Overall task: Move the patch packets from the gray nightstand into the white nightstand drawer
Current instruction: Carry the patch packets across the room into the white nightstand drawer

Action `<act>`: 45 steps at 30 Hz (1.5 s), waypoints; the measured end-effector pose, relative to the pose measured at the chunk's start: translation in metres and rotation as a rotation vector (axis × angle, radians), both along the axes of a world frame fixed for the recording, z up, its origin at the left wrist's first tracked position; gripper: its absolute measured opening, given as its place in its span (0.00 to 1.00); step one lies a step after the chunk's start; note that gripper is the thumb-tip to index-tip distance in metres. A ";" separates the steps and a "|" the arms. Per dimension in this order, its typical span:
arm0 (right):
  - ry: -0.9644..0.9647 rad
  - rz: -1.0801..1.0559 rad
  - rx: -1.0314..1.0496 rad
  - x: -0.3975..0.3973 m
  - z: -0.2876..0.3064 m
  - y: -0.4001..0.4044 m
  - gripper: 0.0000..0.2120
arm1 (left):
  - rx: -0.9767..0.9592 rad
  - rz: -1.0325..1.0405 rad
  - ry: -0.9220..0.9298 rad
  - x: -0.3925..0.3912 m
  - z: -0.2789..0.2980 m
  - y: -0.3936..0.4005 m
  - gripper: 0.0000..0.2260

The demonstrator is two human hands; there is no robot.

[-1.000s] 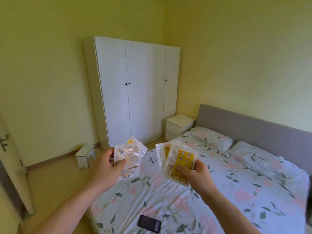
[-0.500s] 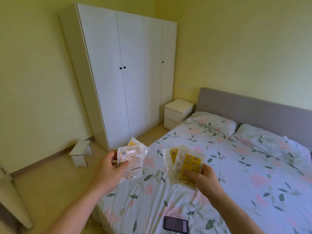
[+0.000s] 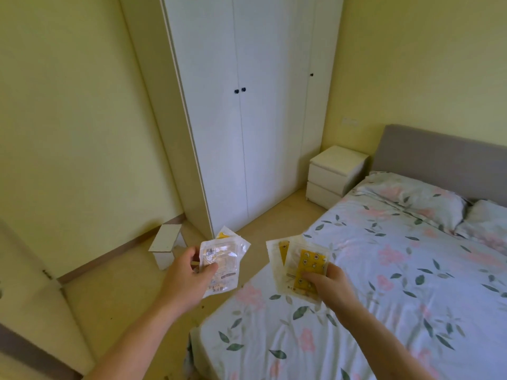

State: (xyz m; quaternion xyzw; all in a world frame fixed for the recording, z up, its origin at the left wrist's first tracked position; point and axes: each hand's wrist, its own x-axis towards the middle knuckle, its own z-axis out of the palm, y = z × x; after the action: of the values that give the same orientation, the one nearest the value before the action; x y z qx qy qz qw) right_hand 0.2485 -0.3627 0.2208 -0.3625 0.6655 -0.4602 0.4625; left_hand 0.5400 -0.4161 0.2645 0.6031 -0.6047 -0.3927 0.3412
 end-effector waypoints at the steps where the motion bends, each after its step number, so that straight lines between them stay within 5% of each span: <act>1: 0.001 0.012 -0.001 0.011 0.001 -0.021 0.09 | -0.005 0.004 -0.002 0.012 -0.001 -0.018 0.09; 16: -0.046 -0.116 -0.028 0.199 -0.021 -0.255 0.06 | 0.043 -0.133 0.016 0.187 -0.025 -0.289 0.09; 22: -0.067 -0.215 0.022 0.223 -0.032 -0.309 0.08 | 0.102 -0.213 0.017 0.201 -0.037 -0.377 0.09; 33: 0.004 -0.340 -0.009 0.167 -0.042 -0.491 0.07 | 0.110 -0.309 0.066 0.152 -0.034 -0.571 0.07; 45: 0.013 -0.496 0.020 -0.011 -0.034 -0.697 0.10 | 0.174 -0.514 0.041 -0.062 -0.034 -0.837 0.06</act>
State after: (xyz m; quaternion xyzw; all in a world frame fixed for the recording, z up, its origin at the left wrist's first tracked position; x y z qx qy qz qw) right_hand 0.2377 -1.0598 0.1866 -0.1866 0.7415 -0.5508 0.3346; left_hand 0.4781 -1.2535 0.2302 0.4489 -0.6947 -0.5291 0.1895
